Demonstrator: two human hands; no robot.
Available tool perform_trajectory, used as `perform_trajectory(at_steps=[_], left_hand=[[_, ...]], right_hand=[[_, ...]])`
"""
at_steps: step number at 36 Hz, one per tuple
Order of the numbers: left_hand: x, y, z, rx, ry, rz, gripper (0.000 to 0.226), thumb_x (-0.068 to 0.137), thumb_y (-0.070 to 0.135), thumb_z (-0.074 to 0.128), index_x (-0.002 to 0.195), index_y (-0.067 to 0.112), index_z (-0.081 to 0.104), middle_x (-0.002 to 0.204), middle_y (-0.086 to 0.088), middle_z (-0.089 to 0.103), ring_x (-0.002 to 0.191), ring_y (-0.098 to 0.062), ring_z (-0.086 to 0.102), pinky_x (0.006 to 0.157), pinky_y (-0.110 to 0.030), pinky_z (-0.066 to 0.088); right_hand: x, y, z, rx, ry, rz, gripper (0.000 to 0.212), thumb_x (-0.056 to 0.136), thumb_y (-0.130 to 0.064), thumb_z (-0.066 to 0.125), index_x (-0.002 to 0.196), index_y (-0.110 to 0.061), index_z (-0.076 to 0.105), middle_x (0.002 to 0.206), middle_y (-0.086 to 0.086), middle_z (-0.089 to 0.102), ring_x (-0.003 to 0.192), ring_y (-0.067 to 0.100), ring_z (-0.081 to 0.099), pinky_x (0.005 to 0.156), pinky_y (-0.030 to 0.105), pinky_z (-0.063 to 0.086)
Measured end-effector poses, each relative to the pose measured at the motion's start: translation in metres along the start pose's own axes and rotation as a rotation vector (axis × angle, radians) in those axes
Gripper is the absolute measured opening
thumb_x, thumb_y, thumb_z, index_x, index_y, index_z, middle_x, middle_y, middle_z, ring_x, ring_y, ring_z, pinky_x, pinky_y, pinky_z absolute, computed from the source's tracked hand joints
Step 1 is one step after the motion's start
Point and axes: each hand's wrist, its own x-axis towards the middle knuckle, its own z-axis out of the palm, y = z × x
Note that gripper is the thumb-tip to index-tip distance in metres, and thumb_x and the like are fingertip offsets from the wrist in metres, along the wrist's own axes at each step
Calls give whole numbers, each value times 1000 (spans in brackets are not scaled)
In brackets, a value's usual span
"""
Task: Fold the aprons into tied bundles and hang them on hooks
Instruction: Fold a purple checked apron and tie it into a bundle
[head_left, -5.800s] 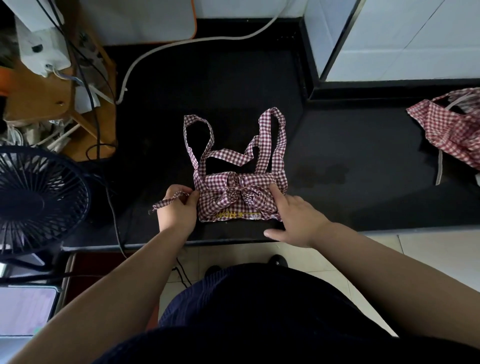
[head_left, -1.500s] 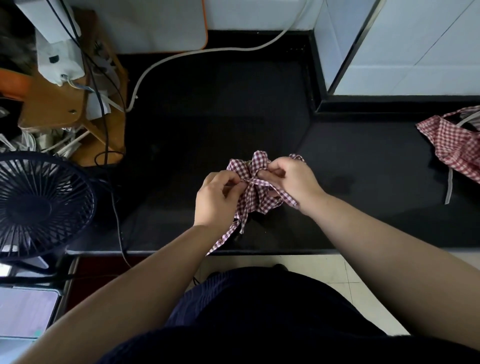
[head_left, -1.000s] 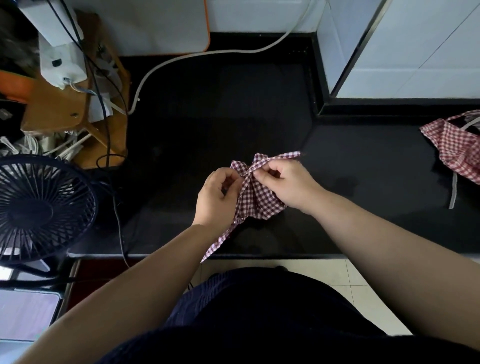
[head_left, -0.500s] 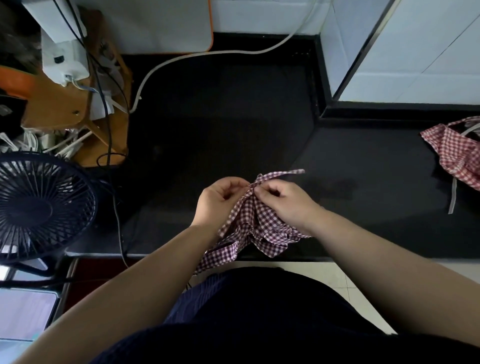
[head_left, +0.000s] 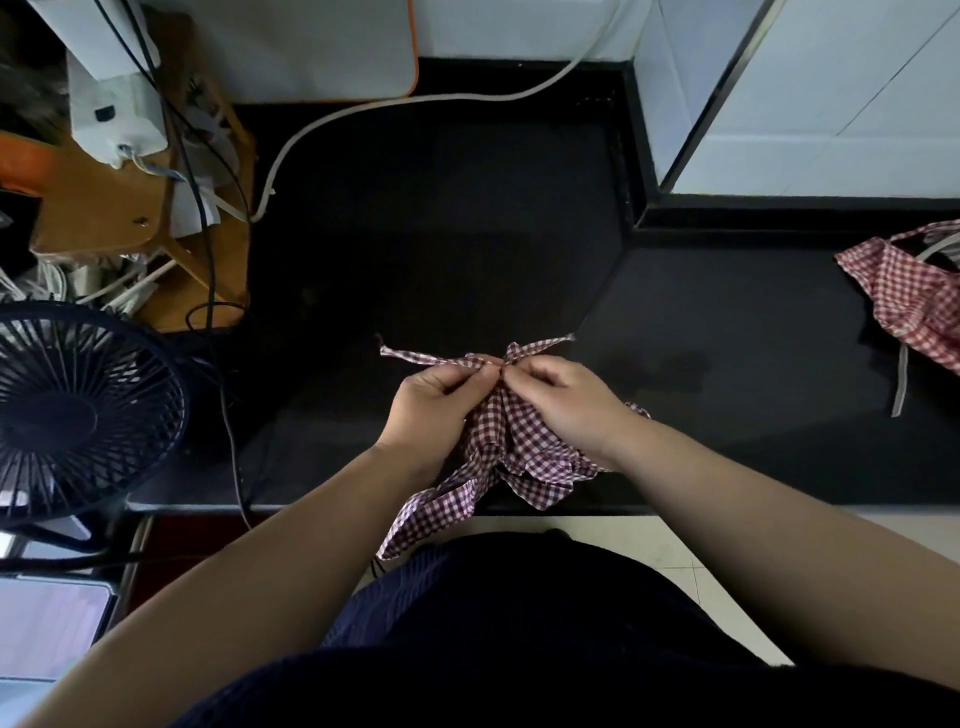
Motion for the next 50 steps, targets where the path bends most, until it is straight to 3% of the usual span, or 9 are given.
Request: perform_trajectory(at_steps=[3,7,12,16,23,32,36,41,50], left_hand=[[4,2,-1,-52,-44,-68,17,93,11,57,89,5,73,94,-16,72,91,-27,69,81,-36,55],[7,5,-5,-13,-114,-79,19,95,7,53,89,9,71,90,-9,73,87,-20,70,76,-31,55],[7,5,-11,76,-147,-50,16,92,7,57,93,5,72,100,-17,71,98,-28,67,90,-39,51],[5,6,-10,93,-159,-26,13,91,6,59,94,3,71,98,-17,72,97,-28,68,85,-34,54],[5,11,-11,48,-158,-67,23,90,4,58,80,12,77,92,-12,73,90,-23,70,78,-32,55],[6,10,-11,86,-200,-95,15,88,6,60,98,5,72,105,-17,71,101,-28,67,93,-39,51],[4,15,-12,149,-231,-71,26,81,15,65,103,1,69,106,-16,71,103,-27,67,92,-36,52],[5,18,-14,209,-204,-54,18,89,7,61,103,2,70,105,-15,72,101,-24,68,90,-33,54],[6,14,-10,139,-173,-71,14,86,7,62,96,4,72,103,-17,71,100,-26,67,93,-37,51]], right_hand=[[3,1,-4,193,-7,123,18,96,-24,51,90,-25,69,99,-3,69,96,12,63,84,25,48],[6,5,-4,109,3,128,20,96,-33,52,99,-20,68,101,-3,68,98,13,63,90,29,49],[4,-1,-10,43,-100,125,23,88,-42,60,88,-20,67,94,-7,67,96,10,61,74,20,44],[4,-7,-17,-230,-138,51,31,84,-45,65,81,-14,65,71,-11,58,71,1,54,62,18,37],[11,-3,-20,339,-221,299,23,91,-12,41,82,-8,62,81,4,62,77,18,57,77,31,45],[15,3,-15,1,-135,192,28,86,-47,60,97,-22,66,113,1,66,112,19,58,105,37,40],[12,-2,-18,-75,-213,192,37,69,-53,68,88,-20,68,102,-2,69,105,15,61,98,33,44],[10,-9,-23,-296,-246,112,21,83,-40,68,74,-22,63,75,-11,62,76,4,57,71,21,42],[12,-21,-22,-622,-234,-15,18,90,-34,62,75,-26,58,78,-10,58,73,3,54,58,17,36]])
